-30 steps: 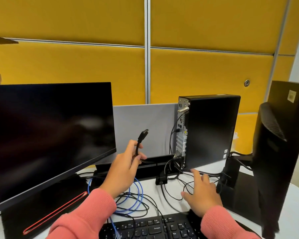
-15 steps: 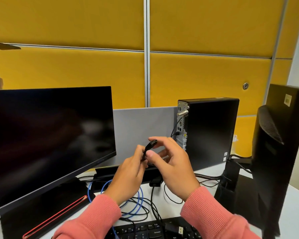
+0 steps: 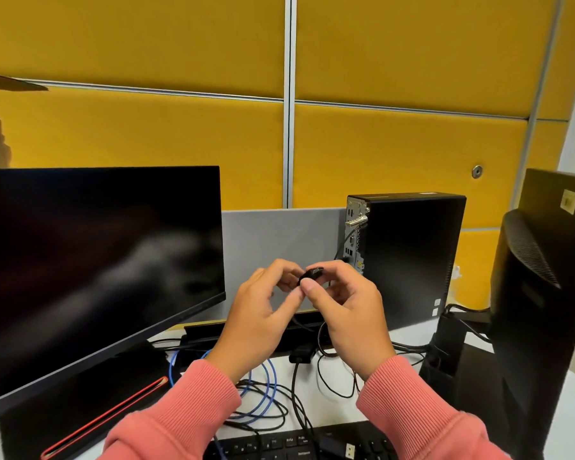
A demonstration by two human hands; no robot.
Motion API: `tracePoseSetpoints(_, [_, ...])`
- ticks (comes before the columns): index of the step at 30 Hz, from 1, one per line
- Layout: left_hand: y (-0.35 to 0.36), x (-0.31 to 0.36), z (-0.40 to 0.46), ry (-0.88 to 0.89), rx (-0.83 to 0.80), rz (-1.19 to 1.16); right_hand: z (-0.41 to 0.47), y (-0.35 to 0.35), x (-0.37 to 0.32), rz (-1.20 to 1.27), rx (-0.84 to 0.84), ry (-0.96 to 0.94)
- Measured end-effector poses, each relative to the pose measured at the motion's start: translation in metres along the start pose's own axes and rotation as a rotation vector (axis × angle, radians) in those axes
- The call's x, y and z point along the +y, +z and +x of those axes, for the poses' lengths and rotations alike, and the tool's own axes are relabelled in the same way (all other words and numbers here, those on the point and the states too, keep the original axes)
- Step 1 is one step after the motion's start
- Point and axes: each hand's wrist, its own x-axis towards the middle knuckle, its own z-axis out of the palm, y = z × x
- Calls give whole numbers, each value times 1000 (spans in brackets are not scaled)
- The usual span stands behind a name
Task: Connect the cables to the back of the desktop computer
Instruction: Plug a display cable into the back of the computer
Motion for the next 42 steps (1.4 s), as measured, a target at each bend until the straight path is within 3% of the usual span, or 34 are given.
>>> tracePoseSetpoints(5, [-1, -7, 3, 55, 12, 34, 2, -1, 4, -80, -17, -32])
tracePoseSetpoints(12, [1, -16, 4, 18, 39, -107, 15, -6, 11, -88, -17, -100])
tracePoseSetpoints(14, [1, -20, 11, -26, 65, -190, 31, -10, 21, -78, 72, -76])
tracePoseSetpoints(19, [-1, -33, 41, -94, 72, -274, 94, -23, 55, -156, 477, -46])
tracePoseSetpoints(22, [2, -41, 60, -102, 74, -266, 130, -36, 74, -269, 591, -16])
tracePoseSetpoints(26, [12, -58, 84, -98, 53, -198, 172, -52, 88, -515, 520, 25])
tracePoseSetpoints(31, [28, -80, 113, -74, 12, -89, 196, -60, 115, -619, 394, -34])
tracePoseSetpoints(42, [89, -121, 188, 17, -27, 68, 210, -54, 157, -671, 602, -240])
